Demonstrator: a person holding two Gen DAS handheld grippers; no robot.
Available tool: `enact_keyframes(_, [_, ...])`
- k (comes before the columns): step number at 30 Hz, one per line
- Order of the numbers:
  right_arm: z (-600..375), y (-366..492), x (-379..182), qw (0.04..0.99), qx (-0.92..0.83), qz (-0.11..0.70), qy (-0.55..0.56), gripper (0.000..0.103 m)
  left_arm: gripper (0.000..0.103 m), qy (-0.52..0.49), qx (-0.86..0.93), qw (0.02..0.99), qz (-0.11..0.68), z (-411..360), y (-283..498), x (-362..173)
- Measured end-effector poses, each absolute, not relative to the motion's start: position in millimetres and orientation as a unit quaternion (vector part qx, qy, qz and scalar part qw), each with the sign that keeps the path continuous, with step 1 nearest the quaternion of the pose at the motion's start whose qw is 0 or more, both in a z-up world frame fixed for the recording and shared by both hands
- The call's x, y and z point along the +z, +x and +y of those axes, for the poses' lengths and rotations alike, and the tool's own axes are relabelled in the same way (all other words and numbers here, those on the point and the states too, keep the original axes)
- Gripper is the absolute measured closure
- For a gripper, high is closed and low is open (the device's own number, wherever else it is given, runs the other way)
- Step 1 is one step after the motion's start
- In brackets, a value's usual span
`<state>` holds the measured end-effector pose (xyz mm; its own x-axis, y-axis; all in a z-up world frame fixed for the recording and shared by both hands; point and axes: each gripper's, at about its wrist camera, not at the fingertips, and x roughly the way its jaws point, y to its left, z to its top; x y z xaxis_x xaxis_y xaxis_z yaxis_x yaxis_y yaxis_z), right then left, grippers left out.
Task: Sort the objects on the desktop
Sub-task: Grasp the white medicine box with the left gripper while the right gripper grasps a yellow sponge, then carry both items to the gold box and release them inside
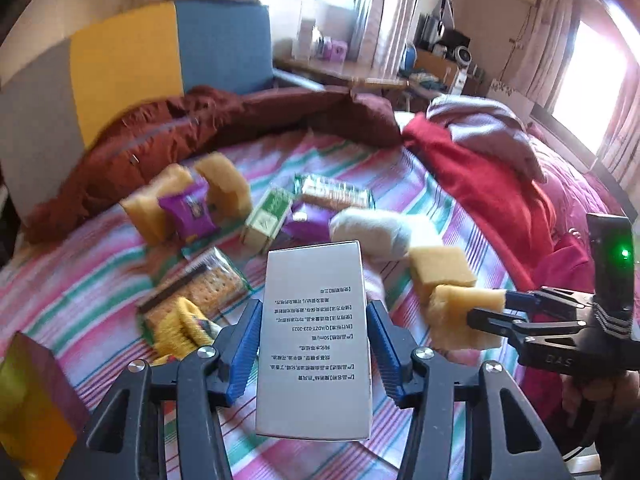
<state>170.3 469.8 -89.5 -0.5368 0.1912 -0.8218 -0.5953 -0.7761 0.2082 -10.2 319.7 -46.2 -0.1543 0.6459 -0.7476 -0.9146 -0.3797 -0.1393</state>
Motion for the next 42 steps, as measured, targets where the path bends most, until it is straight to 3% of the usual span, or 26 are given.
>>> enact_keyframes(3, [464.4,173.7,-79.6,0.22,0.851,0.242,-0.412,0.057,0.05,-0.364,0.758,0.519,0.152,300.7,-3.9,-25.1])
enact_keyframes(14, [421.9,156.7,-36.8,0.137,0.89,0.223,-0.374,0.06,0.05,-0.342,0.832,0.432,0.073,177.6,-7.9,15.6])
enact_keyframes(28, [244.5,47.2,-17.8,-0.148,0.885,0.16,-0.412,0.06,0.049,-0.396,0.894,0.209,0.019,12.3,-45.2,-25.0])
enact_keyframes(33, [186.7,22.5,-38.1,-0.221,0.85,0.149,-0.454,0.052,0.045,-0.407,0.902,0.144,0.01,-25.9,-37.4,-39.8])
enact_keyframes(35, [170.8,16.1,-46.4,-0.244,0.835,0.155,-0.469,0.04,0.042,-0.408,0.905,0.123,0.011,-33.8,-34.2,-42.6])
enact_keyframes(39, [153.9,19.5,-53.2,-0.246,0.834,0.139,-0.474,0.036,0.04,-0.406,0.907,0.108,0.003,-41.7,-31.4,-42.5])
enact_keyframes(42, [163.3,29.4,-50.4,-0.223,0.847,0.124,-0.466,0.027,0.04,-0.4,0.909,0.117,-0.006,-39.3,-29.1,-37.5])
